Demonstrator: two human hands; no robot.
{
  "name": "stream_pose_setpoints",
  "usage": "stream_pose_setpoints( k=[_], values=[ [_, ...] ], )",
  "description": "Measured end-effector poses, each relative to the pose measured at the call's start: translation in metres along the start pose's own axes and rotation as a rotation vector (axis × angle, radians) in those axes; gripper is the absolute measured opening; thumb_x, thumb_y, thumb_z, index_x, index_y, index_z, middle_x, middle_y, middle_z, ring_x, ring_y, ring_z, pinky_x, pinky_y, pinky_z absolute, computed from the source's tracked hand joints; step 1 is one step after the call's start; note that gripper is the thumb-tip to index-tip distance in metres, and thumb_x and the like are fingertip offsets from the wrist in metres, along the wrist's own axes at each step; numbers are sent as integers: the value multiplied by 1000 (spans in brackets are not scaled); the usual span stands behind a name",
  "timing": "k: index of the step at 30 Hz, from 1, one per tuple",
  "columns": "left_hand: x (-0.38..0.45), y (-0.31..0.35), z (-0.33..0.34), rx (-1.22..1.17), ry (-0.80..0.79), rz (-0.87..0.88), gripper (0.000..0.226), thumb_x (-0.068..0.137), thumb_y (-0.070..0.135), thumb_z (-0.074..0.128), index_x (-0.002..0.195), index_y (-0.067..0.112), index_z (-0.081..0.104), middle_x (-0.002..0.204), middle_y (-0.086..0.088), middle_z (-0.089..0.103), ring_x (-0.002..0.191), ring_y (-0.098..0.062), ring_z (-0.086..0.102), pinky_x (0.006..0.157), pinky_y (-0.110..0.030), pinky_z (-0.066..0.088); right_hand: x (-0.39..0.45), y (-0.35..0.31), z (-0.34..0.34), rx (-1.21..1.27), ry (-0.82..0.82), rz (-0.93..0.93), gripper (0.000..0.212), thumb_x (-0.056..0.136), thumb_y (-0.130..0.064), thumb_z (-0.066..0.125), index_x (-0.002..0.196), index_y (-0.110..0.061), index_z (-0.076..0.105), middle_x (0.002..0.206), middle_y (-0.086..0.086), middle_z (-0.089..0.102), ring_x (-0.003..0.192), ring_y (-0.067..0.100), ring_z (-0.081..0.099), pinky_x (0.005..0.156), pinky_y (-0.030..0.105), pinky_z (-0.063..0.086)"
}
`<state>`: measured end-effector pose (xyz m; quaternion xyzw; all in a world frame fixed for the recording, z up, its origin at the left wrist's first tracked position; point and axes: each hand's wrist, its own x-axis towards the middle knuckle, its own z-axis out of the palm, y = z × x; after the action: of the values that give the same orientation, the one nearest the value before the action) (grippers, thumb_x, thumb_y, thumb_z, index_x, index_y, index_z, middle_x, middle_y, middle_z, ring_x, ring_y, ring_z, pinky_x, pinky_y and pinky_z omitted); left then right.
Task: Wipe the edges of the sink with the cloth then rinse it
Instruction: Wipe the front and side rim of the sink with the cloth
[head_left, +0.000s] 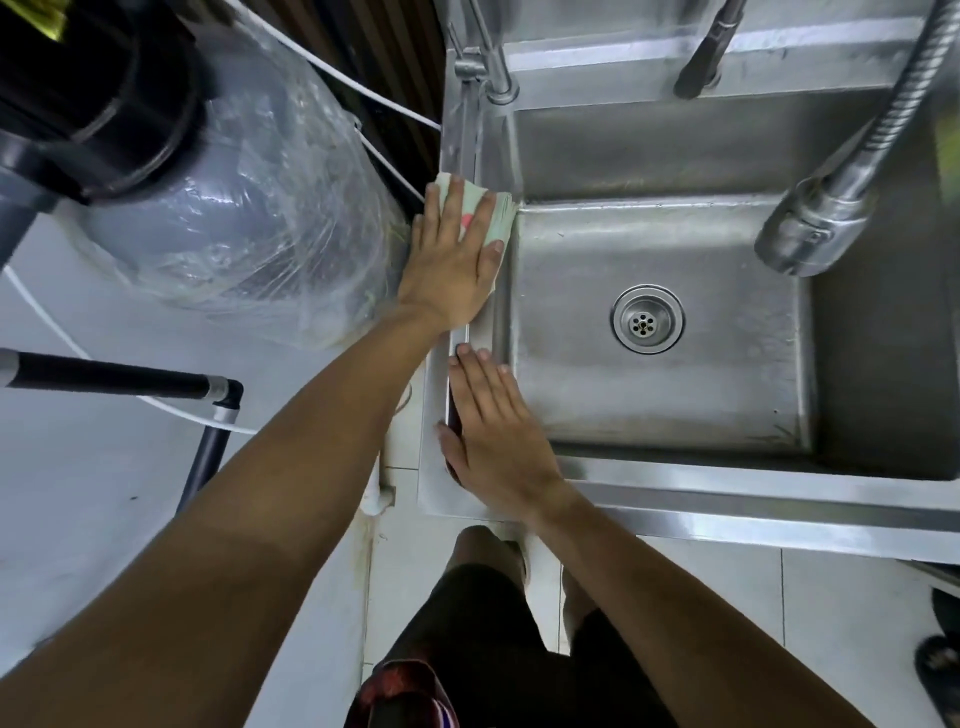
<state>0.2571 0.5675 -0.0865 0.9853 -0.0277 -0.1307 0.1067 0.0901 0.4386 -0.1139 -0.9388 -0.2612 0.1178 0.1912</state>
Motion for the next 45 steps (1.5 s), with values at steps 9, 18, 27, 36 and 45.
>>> stream_pose_setpoints(
  k=[9,18,27,36,45],
  values=[
    [37,-12,-13,47,15,114,62,107,47,19,165,24,15,174,-9,0,159,-34,-9,128,-52,-1,5,-3,19,-13,63,50,74,108,-49,26,164,-6,3,173,11,-3,160,24,-7,130,44,9],
    [-11,-15,-1,-11,-28,108,63,108,46,22,165,24,10,174,-7,-6,159,-31,-15,127,-49,-4,27,-41,24,46,186,302,70,108,-41,26,162,0,11,172,17,5,160,26,0,131,44,8],
    [21,-11,-16,25,-2,135,63,108,43,24,166,22,9,174,-8,-4,159,-32,-12,128,-47,-5,27,-42,18,113,228,343,64,110,-36,25,163,-4,12,173,11,5,160,20,-2,131,39,2],
    [0,-5,-1,23,-15,66,63,109,45,22,166,23,6,173,-8,-9,158,-33,-15,129,-50,-5,20,-52,17,148,204,435,70,109,-45,19,164,-6,4,173,12,-3,160,21,-9,131,38,1],
    [-104,-10,31,-183,163,202,62,104,27,41,161,5,29,171,-14,17,160,-33,8,130,-51,8,57,51,-69,457,445,427,37,100,-3,47,136,-6,57,148,11,54,147,28,40,120,47,35]
  ],
)
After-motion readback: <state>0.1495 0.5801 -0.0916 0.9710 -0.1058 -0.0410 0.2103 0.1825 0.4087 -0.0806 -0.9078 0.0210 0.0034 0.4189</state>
